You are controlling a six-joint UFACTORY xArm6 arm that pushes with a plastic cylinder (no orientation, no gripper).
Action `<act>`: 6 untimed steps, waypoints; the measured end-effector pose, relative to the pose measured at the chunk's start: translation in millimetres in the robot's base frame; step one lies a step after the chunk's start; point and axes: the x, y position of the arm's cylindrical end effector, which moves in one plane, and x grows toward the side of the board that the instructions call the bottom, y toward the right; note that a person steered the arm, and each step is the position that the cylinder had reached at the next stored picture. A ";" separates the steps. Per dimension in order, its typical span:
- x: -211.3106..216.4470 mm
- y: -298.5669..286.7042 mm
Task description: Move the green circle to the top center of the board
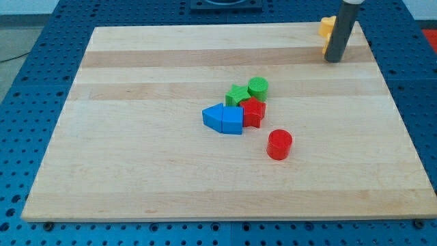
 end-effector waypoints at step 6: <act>55.0 9.1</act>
